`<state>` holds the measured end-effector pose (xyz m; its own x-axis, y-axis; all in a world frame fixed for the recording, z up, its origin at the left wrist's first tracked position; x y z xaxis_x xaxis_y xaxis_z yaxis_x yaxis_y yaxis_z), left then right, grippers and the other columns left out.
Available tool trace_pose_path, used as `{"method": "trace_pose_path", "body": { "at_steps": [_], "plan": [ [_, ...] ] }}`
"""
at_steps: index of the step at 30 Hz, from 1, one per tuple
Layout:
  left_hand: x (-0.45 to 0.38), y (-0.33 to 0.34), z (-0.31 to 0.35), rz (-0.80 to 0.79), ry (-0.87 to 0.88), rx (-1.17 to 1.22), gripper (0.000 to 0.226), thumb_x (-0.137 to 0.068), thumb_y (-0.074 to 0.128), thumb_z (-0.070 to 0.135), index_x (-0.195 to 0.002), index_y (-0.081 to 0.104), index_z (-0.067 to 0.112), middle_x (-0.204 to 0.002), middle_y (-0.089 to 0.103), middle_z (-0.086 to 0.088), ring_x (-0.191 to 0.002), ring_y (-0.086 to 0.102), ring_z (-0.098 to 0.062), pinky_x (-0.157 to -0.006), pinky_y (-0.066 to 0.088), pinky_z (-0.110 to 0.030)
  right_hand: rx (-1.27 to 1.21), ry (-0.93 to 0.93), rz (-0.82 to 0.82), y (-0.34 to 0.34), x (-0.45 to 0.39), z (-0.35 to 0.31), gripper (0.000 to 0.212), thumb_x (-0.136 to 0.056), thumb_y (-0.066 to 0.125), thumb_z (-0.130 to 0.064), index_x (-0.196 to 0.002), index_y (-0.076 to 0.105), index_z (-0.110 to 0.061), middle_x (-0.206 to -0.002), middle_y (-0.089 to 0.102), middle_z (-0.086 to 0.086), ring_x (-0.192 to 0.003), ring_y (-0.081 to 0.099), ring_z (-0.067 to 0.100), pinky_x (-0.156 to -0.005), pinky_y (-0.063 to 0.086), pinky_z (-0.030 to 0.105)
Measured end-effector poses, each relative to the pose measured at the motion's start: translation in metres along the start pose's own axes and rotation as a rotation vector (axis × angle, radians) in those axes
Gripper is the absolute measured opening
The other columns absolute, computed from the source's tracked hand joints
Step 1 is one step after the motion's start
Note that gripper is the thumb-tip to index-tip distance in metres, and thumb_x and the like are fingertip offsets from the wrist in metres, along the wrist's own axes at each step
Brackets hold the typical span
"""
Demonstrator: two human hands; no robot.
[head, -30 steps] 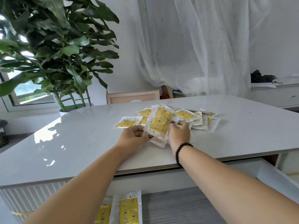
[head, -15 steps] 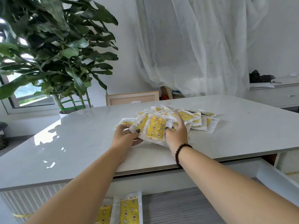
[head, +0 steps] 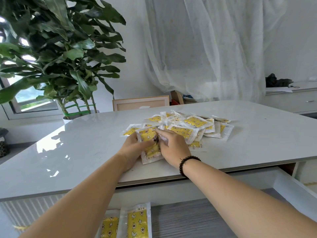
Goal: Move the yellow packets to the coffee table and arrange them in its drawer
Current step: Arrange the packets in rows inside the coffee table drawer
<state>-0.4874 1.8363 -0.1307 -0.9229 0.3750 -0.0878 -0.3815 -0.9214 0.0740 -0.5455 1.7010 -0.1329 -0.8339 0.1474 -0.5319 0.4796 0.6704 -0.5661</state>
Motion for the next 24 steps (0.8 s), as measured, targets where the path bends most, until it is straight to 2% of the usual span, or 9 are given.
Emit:
{"method": "trace_pose_path", "body": {
  "at_steps": [3,4,6,8,10,13,18,21,24],
  "plan": [
    [0.002,-0.002,-0.001,-0.009,-0.002,0.021,0.043,-0.081,0.065,-0.013,-0.121,0.056,0.000,-0.111,0.070,-0.022,-0.099,0.069,-0.037,-0.090,0.054,-0.049,-0.065,0.037,-0.013,0.003,-0.002,0.004,0.056,-0.097,0.038,-0.005,-0.148,0.031,-0.028,-0.140,0.051,0.002,-0.064,0.046,-0.007,-0.063,0.039,0.007],
    [0.002,-0.002,-0.001,-0.005,-0.002,0.031,0.039,-0.082,0.064,-0.012,-0.119,0.057,0.000,-0.109,0.070,-0.022,-0.097,0.070,-0.036,-0.087,0.056,-0.048,-0.094,0.054,0.000,0.003,-0.002,0.004,0.058,-0.097,0.038,-0.005,-0.149,0.027,-0.028,-0.142,0.049,0.002,-0.059,0.040,-0.007,-0.063,0.038,0.007],
    [0.002,-0.001,-0.001,0.001,0.004,0.049,0.027,-0.087,0.060,-0.008,-0.112,0.061,0.000,-0.101,0.072,-0.019,-0.085,0.072,-0.030,-0.077,0.060,-0.040,-0.108,0.039,0.047,0.001,0.000,0.002,0.058,-0.097,0.040,-0.005,-0.149,0.027,-0.026,-0.144,0.047,0.002,-0.072,0.046,-0.004,-0.079,0.046,0.016],
    [0.002,0.000,0.000,0.004,-0.005,0.066,0.019,-0.090,0.057,-0.005,-0.108,0.063,0.001,-0.092,0.073,-0.015,-0.076,0.073,-0.025,-0.069,0.061,-0.035,-0.096,-0.005,0.091,0.000,0.002,-0.002,0.053,-0.097,0.042,-0.005,-0.147,0.033,-0.021,-0.143,0.047,0.001,-0.105,0.055,0.009,-0.098,0.043,0.022],
    [0.002,0.000,0.001,0.018,-0.031,0.102,0.020,-0.091,0.056,-0.002,-0.109,0.062,0.002,-0.093,0.072,-0.015,-0.078,0.072,-0.027,-0.069,0.061,-0.036,-0.074,-0.049,0.128,0.001,0.003,-0.004,0.048,-0.097,0.042,-0.004,-0.143,0.040,-0.016,-0.136,0.051,0.003,-0.121,0.050,0.014,-0.098,0.037,0.014],
    [0.001,-0.002,0.002,0.027,-0.051,0.146,0.025,-0.093,0.054,0.003,-0.116,0.060,0.001,-0.102,0.070,-0.018,-0.084,0.070,-0.030,-0.073,0.059,-0.038,-0.065,-0.031,0.130,0.002,0.001,-0.002,0.045,-0.097,0.040,-0.004,-0.142,0.042,-0.009,-0.128,0.050,0.006,-0.117,0.049,0.014,-0.086,0.029,0.004],
    [0.001,-0.004,0.004,0.020,-0.096,0.221,0.032,-0.092,0.053,0.004,-0.124,0.057,-0.001,-0.117,0.066,-0.022,-0.090,0.068,-0.032,-0.075,0.059,-0.036,-0.186,0.028,0.091,0.000,-0.002,0.000,0.047,-0.097,0.045,-0.008,-0.143,0.040,-0.012,-0.131,0.049,0.004,-0.111,0.051,0.009,-0.089,0.036,0.011],
    [0.001,-0.007,0.004,-0.016,-0.140,0.297,0.028,-0.094,0.049,0.008,-0.120,0.059,0.002,-0.110,0.069,-0.017,-0.085,0.070,-0.028,-0.074,0.059,-0.035,-0.219,0.036,0.103,0.000,-0.002,0.000,0.046,-0.098,0.038,-0.005,-0.143,0.040,-0.011,-0.138,0.046,0.001,-0.123,0.043,0.008,-0.094,0.029,0.004],
    [0.000,-0.010,0.004,-0.027,-0.161,0.332,0.030,-0.095,0.047,0.010,-0.123,0.057,0.003,-0.109,0.067,-0.016,-0.087,0.068,-0.028,-0.082,0.056,-0.038,-0.254,0.040,0.140,0.000,-0.001,0.001,0.046,-0.096,0.044,-0.007,-0.141,0.043,-0.014,-0.134,0.049,-0.003,-0.113,0.052,0.006,-0.080,0.038,-0.001]
  ]
}}
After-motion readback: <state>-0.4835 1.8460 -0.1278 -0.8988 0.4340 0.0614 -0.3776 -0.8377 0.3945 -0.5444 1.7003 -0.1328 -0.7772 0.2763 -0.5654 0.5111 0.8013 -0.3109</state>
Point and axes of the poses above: each hand's wrist, its own x-axis away from the middle knuckle, its own y-axis out of the palm, z = x × y, the point moved 1 cm from there along -x, towards the middle knuckle
